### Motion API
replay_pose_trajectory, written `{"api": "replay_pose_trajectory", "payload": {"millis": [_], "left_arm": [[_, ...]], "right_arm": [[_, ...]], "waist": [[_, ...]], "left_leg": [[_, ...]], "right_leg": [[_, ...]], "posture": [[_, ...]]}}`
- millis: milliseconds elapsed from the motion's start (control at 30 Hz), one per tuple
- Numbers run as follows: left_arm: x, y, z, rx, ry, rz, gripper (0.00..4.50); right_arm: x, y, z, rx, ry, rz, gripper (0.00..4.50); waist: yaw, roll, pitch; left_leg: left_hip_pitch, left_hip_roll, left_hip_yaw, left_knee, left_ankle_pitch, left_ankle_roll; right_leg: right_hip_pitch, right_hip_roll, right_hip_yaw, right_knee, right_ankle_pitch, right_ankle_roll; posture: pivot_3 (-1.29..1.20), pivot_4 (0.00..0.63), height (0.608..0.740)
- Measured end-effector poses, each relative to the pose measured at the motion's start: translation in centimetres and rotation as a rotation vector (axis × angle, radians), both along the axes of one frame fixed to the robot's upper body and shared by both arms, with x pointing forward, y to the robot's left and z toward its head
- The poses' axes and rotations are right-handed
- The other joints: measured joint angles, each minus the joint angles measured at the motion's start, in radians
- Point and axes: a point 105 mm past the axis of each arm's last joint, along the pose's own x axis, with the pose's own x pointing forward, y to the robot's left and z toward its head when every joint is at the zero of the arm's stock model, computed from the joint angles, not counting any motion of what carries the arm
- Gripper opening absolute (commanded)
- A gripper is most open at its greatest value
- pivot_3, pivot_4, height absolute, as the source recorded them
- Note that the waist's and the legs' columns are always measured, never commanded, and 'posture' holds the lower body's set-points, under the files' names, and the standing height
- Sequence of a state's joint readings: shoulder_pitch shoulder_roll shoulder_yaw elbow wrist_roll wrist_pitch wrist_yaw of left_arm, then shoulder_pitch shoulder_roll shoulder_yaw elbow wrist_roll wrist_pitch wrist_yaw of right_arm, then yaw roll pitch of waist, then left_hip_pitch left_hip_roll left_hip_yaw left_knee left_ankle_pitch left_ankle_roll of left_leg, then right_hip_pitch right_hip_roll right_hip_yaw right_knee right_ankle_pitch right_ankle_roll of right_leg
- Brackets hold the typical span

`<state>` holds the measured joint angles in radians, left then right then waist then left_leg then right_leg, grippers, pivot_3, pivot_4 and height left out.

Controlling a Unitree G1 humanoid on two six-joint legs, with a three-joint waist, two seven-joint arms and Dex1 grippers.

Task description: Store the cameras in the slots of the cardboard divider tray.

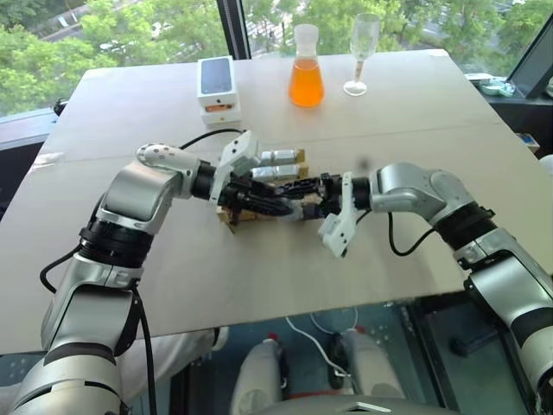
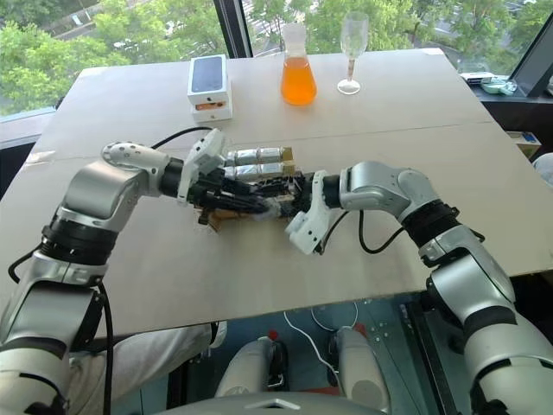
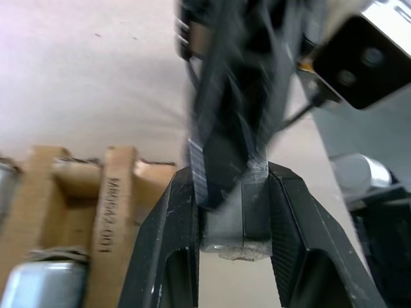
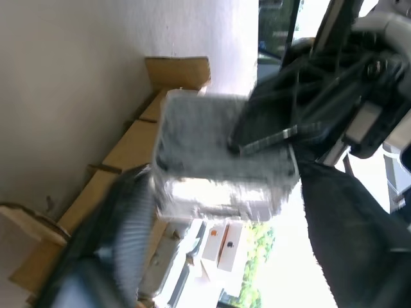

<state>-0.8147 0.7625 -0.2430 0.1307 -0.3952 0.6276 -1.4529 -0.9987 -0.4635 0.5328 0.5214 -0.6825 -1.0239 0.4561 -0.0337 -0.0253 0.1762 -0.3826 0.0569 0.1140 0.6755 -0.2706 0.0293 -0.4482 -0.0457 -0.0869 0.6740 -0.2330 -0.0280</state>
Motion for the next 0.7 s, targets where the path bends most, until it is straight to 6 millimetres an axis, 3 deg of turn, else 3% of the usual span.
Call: {"api": "replay_pose_trajectory", "payload": {"millis": [200, 300, 367, 467, 700], "left_arm": [[0.6, 0.0, 0.1, -0.001, -0.015, -0.001, 0.81], [2.2, 0.6, 1.1, 0.005, -0.087, 0.027, 0.81], [2.9, 0.6, 1.7, 0.003, -0.118, 0.030, 0.81], [4.6, 0.7, 2.9, 0.006, -0.208, 0.038, 0.81], [6.6, 0.0, 1.6, 0.011, -0.247, 0.020, 0.81]], "right_arm": [[0.3, -0.9, 0.4, 0.116, 0.108, -0.066, 4.50], [0.9, -4.1, -1.2, 0.233, 0.342, -0.215, 4.50], [0.7, -5.1, -1.4, 0.289, 0.439, -0.260, 4.50], [-0.8, -6.7, -1.6, 0.513, 0.763, -0.309, 4.50], [-3.8, -9.5, -2.3, 0.809, 1.219, -0.402, 4.50]], "waist": [[0.004, -0.001, 0.000], [0.021, -0.001, 0.000], [0.024, -0.001, 0.000], [0.029, -0.001, 0.000], [0.027, -0.002, 0.000]], "left_leg": [[0.000, 0.000, -0.001, 0.001, 0.000, 0.000], [-0.001, -0.001, -0.001, 0.003, 0.000, 0.000], [-0.001, -0.001, -0.001, 0.003, 0.000, 0.001], [-0.002, -0.001, -0.003, 0.005, -0.001, 0.001], [-0.004, -0.001, -0.005, 0.009, -0.001, 0.002]], "right_leg": [[0.000, 0.000, -0.001, 0.001, 0.000, 0.000], [0.000, 0.000, -0.001, 0.001, 0.000, 0.000], [0.000, 0.000, -0.001, 0.001, 0.000, 0.000], [0.001, 0.000, -0.003, 0.001, 0.000, 0.000], [0.001, 0.003, -0.006, 0.003, -0.002, 0.004]], "posture": [[0.00, 0.150, 0.740], [0.00, 0.150, 0.740], [0.00, 0.150, 0.740], [0.00, 0.150, 0.740], [0.00, 0.150, 0.740]]}}
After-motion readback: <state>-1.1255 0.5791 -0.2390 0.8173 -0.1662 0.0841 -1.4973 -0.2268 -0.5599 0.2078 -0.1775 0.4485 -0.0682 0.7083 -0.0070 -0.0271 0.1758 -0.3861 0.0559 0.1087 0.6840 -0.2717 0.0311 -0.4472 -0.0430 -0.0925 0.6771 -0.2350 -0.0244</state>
